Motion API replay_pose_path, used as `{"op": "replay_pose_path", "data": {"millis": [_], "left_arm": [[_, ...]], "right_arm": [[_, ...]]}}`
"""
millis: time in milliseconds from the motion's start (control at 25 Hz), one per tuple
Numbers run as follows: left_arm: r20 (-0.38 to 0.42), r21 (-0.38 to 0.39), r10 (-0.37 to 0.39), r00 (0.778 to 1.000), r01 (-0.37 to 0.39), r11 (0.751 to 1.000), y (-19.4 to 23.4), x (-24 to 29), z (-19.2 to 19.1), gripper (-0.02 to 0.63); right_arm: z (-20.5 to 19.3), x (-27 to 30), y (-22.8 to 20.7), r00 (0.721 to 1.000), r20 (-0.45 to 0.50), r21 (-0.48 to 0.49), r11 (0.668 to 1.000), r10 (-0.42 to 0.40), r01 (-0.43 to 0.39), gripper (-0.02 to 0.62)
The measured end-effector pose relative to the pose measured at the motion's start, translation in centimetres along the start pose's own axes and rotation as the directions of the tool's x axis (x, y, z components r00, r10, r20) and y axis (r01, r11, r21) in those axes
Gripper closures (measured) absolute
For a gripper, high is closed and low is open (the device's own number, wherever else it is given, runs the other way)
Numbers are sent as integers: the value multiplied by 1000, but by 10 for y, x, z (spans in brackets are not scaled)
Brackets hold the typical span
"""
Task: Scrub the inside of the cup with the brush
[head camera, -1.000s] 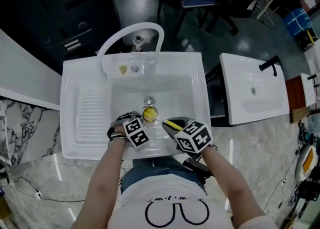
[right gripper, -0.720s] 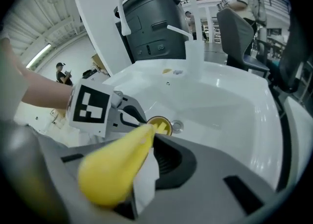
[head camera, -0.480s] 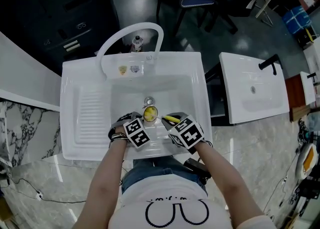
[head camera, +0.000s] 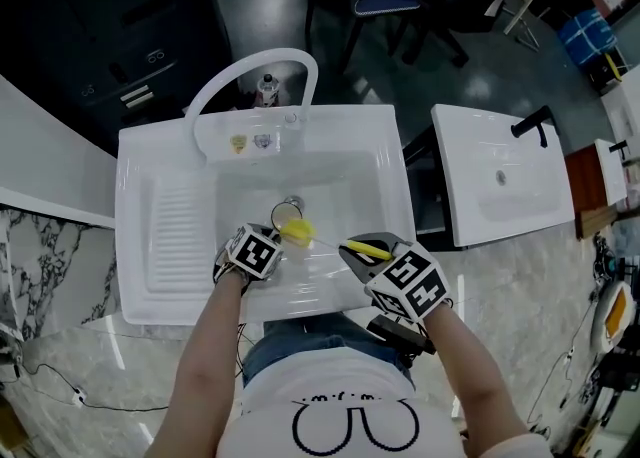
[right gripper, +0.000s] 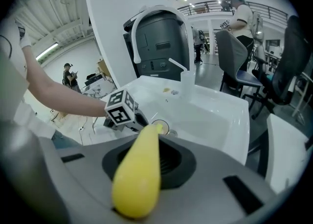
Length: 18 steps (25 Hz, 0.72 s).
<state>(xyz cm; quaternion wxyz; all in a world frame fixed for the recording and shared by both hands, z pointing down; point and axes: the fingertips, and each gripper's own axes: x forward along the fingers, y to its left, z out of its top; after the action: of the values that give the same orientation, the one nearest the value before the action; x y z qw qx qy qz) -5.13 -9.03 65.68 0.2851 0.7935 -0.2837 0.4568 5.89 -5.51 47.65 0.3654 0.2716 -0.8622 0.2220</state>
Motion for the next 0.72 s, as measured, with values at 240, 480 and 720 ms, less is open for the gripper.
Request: {"op": "replay_pose_path", "data": {"millis": [240,480,720], "left_arm": [[25,-181,-46,999,50,982,4,-2,1,541],[63,-335,-95,993,111,936,7,-5,1,541],[94,-417,-125,988,153,896,4,-5,5,541]], "right_arm": [[-2,6,1,998,-54,20,1000,9,-8,557],[0,4,-4,996,-86,54,999,7,-2,557],[-2,27,-7,995,-95,97,994,-32,41,557]]}}
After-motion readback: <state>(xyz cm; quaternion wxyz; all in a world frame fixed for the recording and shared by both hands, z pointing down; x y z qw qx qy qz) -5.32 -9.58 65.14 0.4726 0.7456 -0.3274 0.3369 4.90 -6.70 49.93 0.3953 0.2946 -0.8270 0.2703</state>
